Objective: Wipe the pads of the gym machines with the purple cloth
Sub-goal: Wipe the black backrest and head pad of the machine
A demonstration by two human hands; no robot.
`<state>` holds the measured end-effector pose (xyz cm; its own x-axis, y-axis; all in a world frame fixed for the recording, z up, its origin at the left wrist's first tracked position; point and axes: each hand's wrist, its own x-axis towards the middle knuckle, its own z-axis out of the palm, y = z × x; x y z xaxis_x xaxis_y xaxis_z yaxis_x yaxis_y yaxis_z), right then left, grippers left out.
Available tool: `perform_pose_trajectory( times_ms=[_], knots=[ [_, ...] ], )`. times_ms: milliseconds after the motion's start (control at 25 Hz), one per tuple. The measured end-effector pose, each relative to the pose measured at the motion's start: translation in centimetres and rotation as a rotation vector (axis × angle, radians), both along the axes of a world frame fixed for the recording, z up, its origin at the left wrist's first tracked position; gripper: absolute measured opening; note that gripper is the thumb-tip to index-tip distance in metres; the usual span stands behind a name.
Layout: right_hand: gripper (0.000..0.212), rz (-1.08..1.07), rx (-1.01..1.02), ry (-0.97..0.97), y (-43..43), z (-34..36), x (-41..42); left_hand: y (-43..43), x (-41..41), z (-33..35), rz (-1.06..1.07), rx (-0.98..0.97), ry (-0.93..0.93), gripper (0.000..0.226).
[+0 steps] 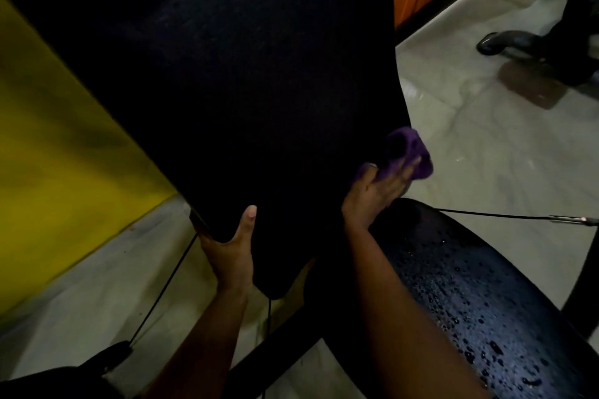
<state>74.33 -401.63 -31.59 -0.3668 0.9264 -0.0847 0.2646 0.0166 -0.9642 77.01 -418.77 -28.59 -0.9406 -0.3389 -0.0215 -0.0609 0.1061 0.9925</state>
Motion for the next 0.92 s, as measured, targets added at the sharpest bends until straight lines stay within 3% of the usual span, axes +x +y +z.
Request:
perform_pose_trajectory(
  times_ms=[120,240,320,440,520,680,800,920],
  knots=[
    [0.059,-0.115,-0.320,-0.142,0.9,0.0,-0.4,0.0,-0.1,0.1,-0.039,-0.013,-0.014,0.131],
    [0.054,-0.038,-0.373,-0.194,0.3,2.7,-0.4,-0.7,0.3,1.0,-0.127,-0.019,-0.072,0.137],
    [0.051,0.064,-0.235,-0.191,-1.7,5.6,-0.3,-1.4,0.0,2.7,-0.224,0.020,-0.117,0.142],
    [0.052,0.235,0.077,-0.086,-5.2,10.3,-0.4,-2.4,-1.6,5.7,-0.296,0.120,-0.032,0.119],
    [0.061,0.380,0.290,-0.019,-7.5,12.9,0.2,-2.5,-2.9,8.5,-0.259,0.144,0.029,0.116],
    [0.077,0.645,0.703,-0.068,-13.2,14.2,2.7,-2.5,-5.3,13.4,-0.274,0.250,0.081,0.111],
    [0.082,0.703,0.772,-0.017,-11.9,14.4,1.5,-1.1,-5.6,16.4,-0.187,0.243,0.115,0.111],
    [0.080,0.526,0.601,0.015,-6.1,16.4,-2.1,-0.1,-5.2,17.8,-0.141,0.178,0.174,0.117]
  ],
)
